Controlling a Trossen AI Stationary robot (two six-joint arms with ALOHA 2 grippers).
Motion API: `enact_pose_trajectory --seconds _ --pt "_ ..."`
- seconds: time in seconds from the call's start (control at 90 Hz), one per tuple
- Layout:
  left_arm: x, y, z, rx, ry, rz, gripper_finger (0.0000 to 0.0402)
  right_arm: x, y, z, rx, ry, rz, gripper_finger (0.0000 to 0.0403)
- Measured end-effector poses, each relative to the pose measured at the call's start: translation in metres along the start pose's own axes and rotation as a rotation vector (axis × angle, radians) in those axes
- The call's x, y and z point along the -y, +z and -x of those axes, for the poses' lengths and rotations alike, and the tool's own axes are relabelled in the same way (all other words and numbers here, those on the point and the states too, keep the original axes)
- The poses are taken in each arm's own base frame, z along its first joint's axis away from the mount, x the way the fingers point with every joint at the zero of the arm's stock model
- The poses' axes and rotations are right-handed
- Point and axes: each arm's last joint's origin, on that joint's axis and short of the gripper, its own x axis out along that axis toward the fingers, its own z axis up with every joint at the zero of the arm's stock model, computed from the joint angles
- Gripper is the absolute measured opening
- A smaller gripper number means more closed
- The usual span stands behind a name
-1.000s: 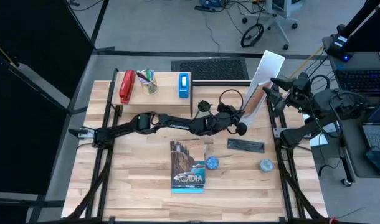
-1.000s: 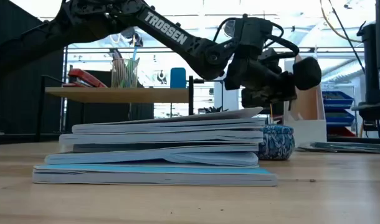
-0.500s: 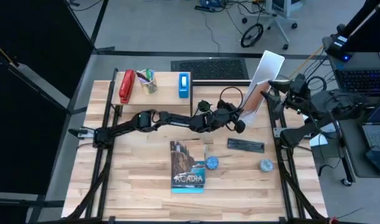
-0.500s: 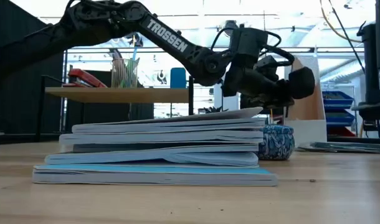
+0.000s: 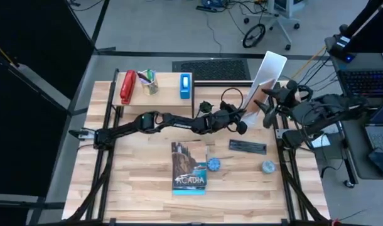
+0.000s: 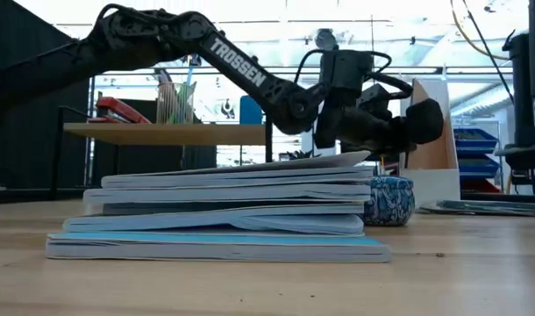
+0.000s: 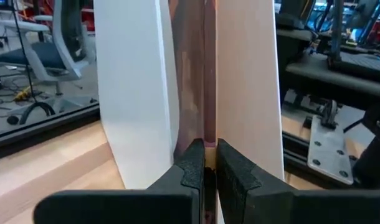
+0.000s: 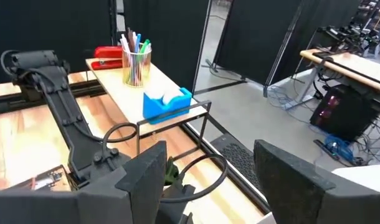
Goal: Stock shelves
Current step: Put the purple/brown book into the white book shelf
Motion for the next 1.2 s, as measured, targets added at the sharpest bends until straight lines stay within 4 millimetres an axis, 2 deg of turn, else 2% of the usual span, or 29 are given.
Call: enact_pose_trajectory --seconds 0.233,0.356,0.533,0.678,0.844,1.2 --pt "0.000 0.000 0.000 0.000 -0.002 0.000 0.0018 -0.003 0.000 -0.002 -0.013 0.015 0.010 0.0220" --pt "-0.001 -0.011 0.000 -0.040 -0.012 -0.014 0.0053 -0.003 -0.001 -0.002 -0.013 0.014 0.011 0.0219" --pt "-0.001 -0.009 0.000 -0.059 -0.006 -0.026 0.0113 -0.003 -0.001 -0.002 -0.018 0.012 0.018 0.0219" --pt "0.003 -0.010 0.002 -0.063 -0.012 -0.067 0.0142 -0.002 -0.004 -0.002 -0.038 0.006 0.009 0.0220" --pt "0.010 -0.004 0.005 -0.044 -0.021 -0.176 0.0152 -0.002 -0.007 -0.002 -0.064 0.020 0.003 0.0219" --pt "0.016 0.030 0.014 -0.095 0.032 -0.203 0.0153 -0.002 -0.008 -0.002 -0.079 0.043 -0.014 0.0220"
